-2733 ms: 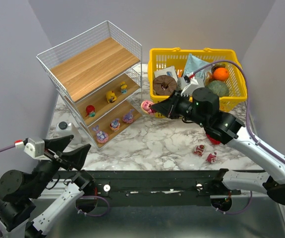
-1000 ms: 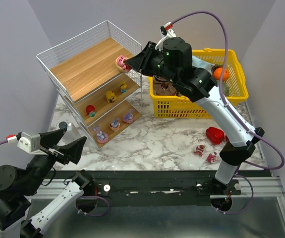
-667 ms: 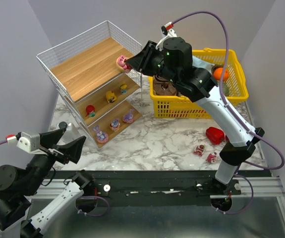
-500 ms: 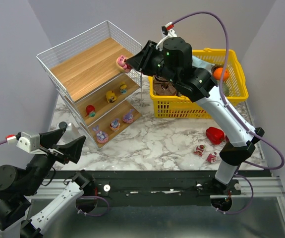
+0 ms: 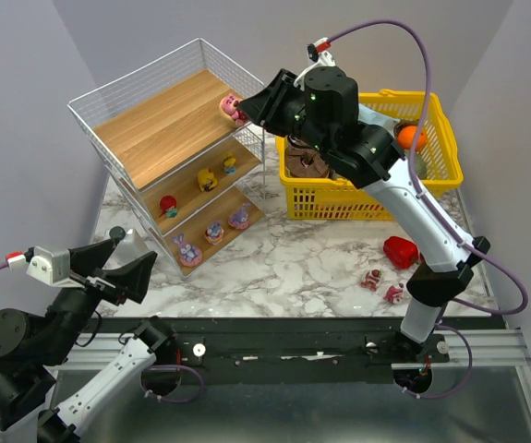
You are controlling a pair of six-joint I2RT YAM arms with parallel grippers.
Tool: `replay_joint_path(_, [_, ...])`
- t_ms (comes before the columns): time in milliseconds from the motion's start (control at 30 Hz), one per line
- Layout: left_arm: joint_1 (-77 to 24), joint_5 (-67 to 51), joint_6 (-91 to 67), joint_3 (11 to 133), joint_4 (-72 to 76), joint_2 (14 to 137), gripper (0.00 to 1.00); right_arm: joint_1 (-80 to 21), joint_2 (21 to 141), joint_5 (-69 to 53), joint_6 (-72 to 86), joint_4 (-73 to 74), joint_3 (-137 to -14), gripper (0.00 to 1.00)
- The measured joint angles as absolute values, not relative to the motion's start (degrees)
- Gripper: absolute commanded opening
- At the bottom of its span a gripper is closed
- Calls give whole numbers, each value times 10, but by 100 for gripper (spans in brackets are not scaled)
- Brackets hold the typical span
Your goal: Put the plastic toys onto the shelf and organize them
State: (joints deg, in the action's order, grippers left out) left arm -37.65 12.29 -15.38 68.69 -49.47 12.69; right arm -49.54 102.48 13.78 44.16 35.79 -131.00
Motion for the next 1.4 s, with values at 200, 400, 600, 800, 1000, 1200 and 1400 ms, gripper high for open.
replay_joint_path(200, [-376, 126, -152, 687, -495, 127, 99, -495, 1041, 150, 426, 355, -1328, 43])
replay_joint_path(400, [-376, 130, -152, 687, -495, 126, 99, -495, 1059, 152, 422, 342, -1340, 47])
replay_joint_path(600, [-376, 131, -152, 687, -495, 125, 99, -495, 1059, 152, 420, 342, -1340, 54])
replay_joint_path(800, [-376, 134, -150, 687, -495, 123, 99, -495, 1059, 156, 420, 342, -1340, 55])
replay_joint_path(1000, [-376, 135, -149, 687, -495, 122, 99, -495, 1059, 156, 412, 335, -1340, 57])
replay_joint_path(1200, [-376, 135, -149, 687, -495, 121, 99, -494, 1059, 145, 371, 298, -1326, 64])
replay_joint_path(1400, [-376, 135, -148, 687, -495, 120, 99, -495, 1064, 142, 317, 280, -1315, 72])
